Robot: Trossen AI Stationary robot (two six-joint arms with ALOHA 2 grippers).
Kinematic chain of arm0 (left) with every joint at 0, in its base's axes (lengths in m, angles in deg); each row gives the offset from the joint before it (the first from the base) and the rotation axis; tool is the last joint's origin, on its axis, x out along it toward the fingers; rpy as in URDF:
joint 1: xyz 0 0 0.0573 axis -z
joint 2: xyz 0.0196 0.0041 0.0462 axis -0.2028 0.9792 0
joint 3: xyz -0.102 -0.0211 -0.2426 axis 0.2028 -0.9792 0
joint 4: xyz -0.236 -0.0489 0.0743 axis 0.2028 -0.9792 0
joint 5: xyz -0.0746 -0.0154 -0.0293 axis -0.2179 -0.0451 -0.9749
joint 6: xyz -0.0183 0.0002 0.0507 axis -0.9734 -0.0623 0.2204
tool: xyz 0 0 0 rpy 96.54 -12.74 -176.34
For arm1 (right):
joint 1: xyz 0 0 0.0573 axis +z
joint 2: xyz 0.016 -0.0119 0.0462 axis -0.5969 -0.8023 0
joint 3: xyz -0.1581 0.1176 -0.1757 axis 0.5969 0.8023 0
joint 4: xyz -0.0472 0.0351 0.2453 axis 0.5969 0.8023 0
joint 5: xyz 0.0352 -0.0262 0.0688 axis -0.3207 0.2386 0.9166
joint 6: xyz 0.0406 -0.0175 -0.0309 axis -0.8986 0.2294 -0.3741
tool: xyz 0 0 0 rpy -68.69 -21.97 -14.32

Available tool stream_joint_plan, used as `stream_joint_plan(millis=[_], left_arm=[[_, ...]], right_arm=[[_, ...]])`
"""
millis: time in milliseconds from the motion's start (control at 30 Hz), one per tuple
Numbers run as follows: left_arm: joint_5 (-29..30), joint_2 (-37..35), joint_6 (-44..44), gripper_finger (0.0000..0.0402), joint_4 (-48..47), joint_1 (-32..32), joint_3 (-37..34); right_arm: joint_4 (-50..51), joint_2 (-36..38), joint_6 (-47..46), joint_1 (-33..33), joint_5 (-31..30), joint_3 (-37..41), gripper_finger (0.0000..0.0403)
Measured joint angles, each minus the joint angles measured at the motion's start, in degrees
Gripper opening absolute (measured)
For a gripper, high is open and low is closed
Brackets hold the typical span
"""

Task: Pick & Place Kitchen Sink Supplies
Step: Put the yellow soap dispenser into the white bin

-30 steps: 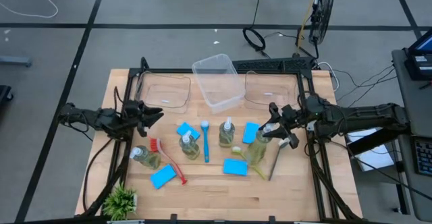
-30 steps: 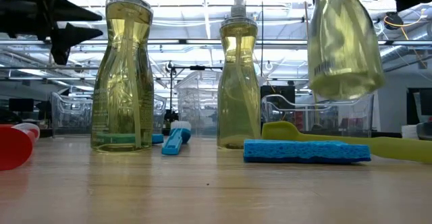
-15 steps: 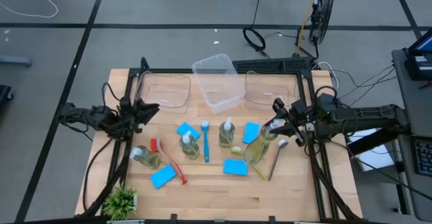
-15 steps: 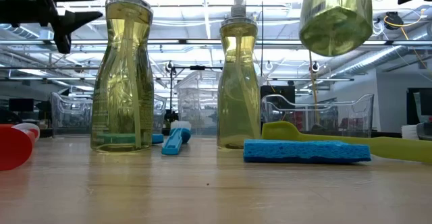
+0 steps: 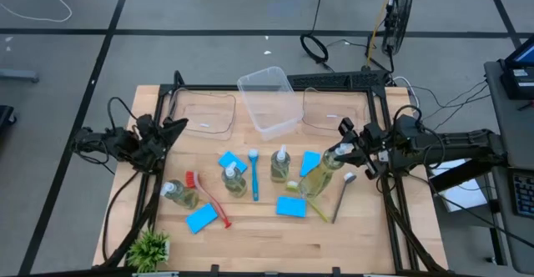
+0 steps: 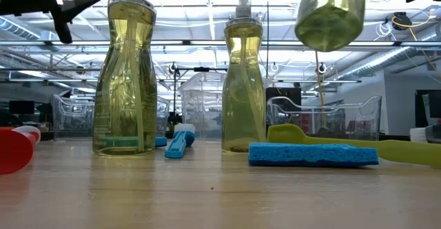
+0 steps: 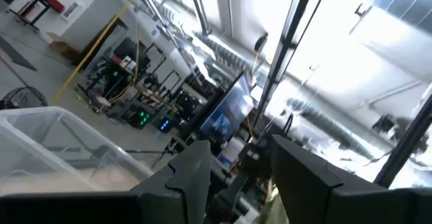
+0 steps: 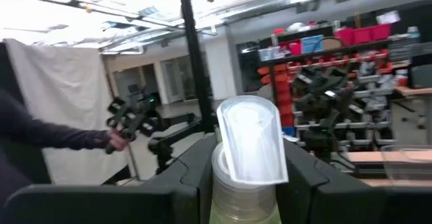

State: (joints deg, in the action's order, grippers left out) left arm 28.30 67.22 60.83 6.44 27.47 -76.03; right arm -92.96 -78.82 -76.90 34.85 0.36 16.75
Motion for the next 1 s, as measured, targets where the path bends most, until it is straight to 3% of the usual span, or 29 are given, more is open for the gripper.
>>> stream_joint_plan(millis=[567, 833, 1000], left_arm=[[1.3, 0.9, 0.4, 0.0157, 6.1, 0.0, 0.0], [4.5, 9.9, 2.7, 0.0157, 12.3, 0.0, 1.0], [5.1, 17.9, 4.6, 0.0157, 12.4, 0.0, 6.1]], right_arm=[[-1.4, 0.0, 3.0, -0.1, -11.3, 0.0, 0.0101], [-5.8, -0.8, 4.4, -0.1, -15.3, -0.2, 0.0101], [-5.2, -3.3, 4.4, -1.2, -15.1, -3.8, 0.0101]])
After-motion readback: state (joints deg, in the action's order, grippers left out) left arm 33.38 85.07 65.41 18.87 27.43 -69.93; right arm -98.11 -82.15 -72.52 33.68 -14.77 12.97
